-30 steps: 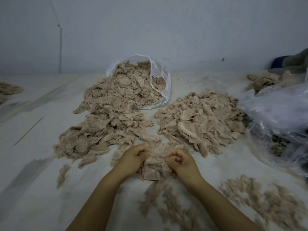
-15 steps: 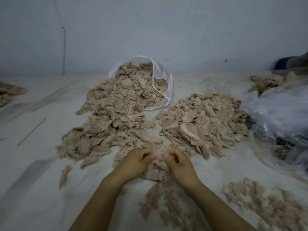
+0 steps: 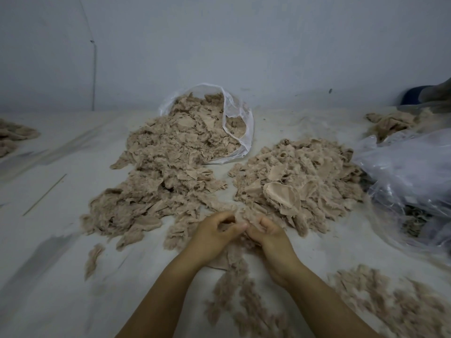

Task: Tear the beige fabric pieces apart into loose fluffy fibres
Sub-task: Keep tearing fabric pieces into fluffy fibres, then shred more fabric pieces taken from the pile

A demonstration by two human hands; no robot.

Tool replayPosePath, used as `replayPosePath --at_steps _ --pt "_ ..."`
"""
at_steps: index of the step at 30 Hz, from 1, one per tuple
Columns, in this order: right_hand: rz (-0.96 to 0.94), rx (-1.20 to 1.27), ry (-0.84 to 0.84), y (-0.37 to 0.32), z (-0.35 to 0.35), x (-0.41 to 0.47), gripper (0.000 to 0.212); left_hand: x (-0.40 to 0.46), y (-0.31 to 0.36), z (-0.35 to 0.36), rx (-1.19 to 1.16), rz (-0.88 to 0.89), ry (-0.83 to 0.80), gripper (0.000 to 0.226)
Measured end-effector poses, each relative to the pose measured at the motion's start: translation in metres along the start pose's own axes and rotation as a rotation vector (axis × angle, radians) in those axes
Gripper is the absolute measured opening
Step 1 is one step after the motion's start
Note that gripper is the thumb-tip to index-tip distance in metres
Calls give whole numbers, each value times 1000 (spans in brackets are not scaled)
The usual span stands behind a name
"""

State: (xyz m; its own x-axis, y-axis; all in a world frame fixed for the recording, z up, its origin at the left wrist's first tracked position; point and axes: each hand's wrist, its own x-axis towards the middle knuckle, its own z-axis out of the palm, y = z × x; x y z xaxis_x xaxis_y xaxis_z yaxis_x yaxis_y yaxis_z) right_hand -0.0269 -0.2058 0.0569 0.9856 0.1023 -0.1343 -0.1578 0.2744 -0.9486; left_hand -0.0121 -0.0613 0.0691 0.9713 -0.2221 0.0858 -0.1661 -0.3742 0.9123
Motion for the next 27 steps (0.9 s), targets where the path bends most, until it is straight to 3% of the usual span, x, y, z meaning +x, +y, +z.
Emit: replayPosePath --at_steps 7,10,13,21,23,27 --pt "-1 -114 156 7 -9 2 26 2 6 11 -563 -257 98 19" --pt "-112 -177 39 7 -6 -1 25 1 9 11 -528 -272 54 18" --pt "-180 -207 69 8 -4 -1 16 0 14 12 -532 -300 73 25" --pt "-74 -202 61 10 0 -2 24 -3 13 16 -486 -278 97 21" --pt "-96 -282 60 11 2 -3 20 -4 13 19 -418 -245 100 22" --pt "-210 -696 123 11 -6 -4 8 -1 10 22 -367 -264 169 23"
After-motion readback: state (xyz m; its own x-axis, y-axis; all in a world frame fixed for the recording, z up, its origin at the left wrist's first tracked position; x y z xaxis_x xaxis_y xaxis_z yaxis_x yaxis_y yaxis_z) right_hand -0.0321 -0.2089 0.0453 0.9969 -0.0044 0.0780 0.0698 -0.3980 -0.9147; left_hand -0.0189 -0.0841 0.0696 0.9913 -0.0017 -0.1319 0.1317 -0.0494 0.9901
